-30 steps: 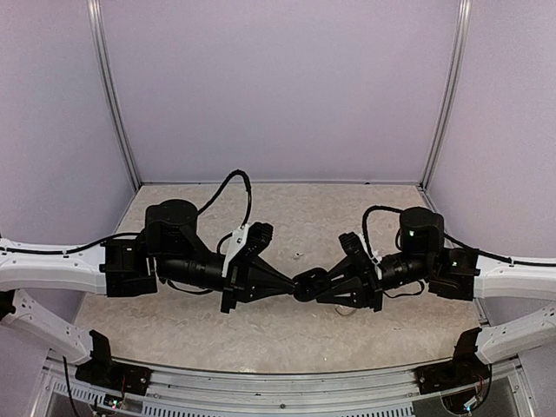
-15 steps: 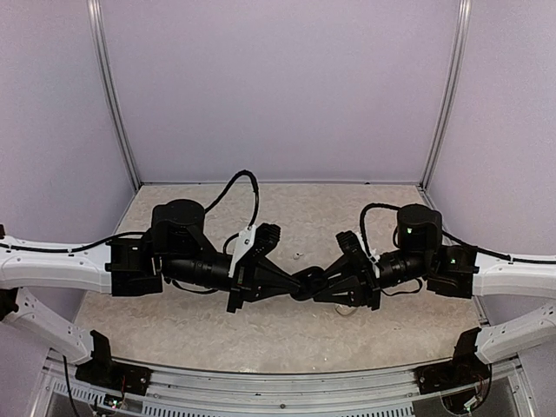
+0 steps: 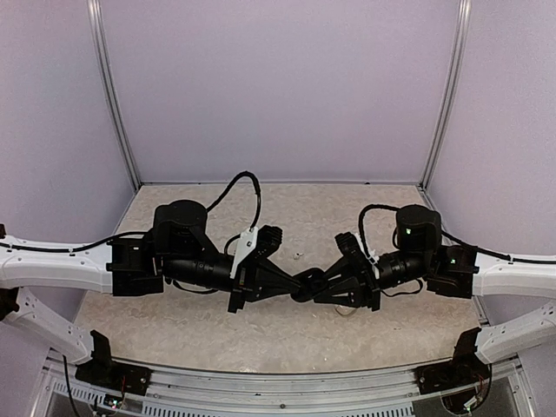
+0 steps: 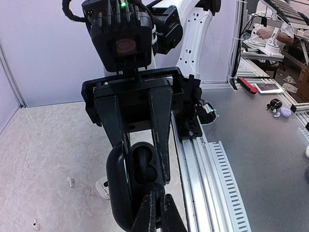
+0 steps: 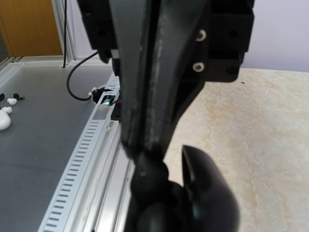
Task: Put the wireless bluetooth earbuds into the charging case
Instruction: Insert the left earbud into the left side groove of the charging case.
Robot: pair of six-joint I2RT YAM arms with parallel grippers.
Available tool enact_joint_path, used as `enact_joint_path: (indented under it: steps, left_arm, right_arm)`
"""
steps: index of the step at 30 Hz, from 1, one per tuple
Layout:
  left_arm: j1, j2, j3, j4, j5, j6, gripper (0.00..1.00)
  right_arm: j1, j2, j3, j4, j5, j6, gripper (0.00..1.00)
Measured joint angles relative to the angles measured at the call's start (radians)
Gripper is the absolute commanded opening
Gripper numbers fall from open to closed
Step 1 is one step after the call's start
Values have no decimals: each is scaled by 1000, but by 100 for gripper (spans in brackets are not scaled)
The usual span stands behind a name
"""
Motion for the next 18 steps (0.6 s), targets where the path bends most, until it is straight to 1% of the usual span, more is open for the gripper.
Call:
enact_joint_path:
  steps: [18]
  left_arm:
    - [0, -5, 0, -18, -13, 14, 0]
  right_arm:
    - [0, -11, 0, 10, 0, 5, 0]
